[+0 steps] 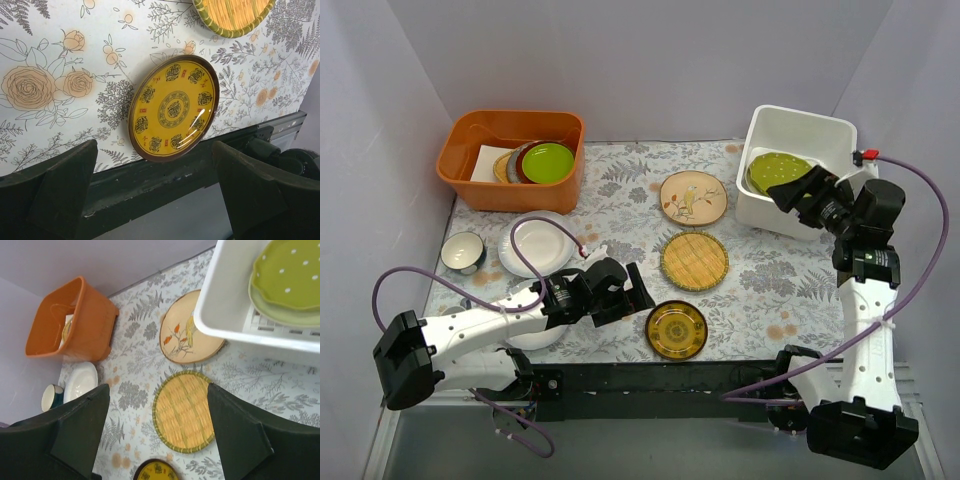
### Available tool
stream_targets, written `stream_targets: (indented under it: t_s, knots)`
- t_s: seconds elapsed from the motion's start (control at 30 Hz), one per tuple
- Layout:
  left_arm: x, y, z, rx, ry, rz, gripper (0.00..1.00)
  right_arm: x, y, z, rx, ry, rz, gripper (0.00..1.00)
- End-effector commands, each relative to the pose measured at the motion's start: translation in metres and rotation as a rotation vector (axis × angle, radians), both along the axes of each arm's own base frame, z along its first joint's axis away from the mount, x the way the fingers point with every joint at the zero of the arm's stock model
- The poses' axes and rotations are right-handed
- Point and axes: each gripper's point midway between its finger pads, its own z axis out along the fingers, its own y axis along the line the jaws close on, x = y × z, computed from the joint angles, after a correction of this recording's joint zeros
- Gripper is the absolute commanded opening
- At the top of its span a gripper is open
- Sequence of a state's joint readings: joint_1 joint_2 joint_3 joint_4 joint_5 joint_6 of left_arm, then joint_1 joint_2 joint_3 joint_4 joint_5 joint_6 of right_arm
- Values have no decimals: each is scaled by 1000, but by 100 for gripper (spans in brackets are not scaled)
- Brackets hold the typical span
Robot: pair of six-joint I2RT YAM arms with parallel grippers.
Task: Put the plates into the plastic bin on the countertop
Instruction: Pick up the plate at the center of the board.
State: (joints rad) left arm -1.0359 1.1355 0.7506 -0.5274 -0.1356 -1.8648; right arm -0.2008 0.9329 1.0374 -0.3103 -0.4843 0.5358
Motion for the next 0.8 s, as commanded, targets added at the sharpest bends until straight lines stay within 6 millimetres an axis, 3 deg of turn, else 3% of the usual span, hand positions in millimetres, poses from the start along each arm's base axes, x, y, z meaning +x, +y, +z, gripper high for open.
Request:
stream_targets:
  t_s: [0.0,0.03,0.3,0.5,0.53,0.57,0.6,0.77]
  knots:
    - [6,4,2,7,-17,33,98,-23,10,-23,-20,38,53,86]
    - [7,2,2,7,-15,39,98,-28,12,-36,-13,68,60,86]
    - [28,-22,2,-8,-20,36,98,-62,21,-77,-18,134,98,86]
    - [70,-47,8,-20,-25,15,98,-82,25,-117,-28,199,115,86]
    - [84,-52,19,-43,-46,22,98,-83,20,-121,-67,192,103,86]
    - [89,-55,15,-40,-30,11,98,-84,20,-126,-75,201,101,86]
    - [100,-53,16,-35,-41,11,98,-88,20,-137,-72,224,103,86]
    - [143,-64,19,-60,-46,1,98,-98,25,-159,-51,249,118,86]
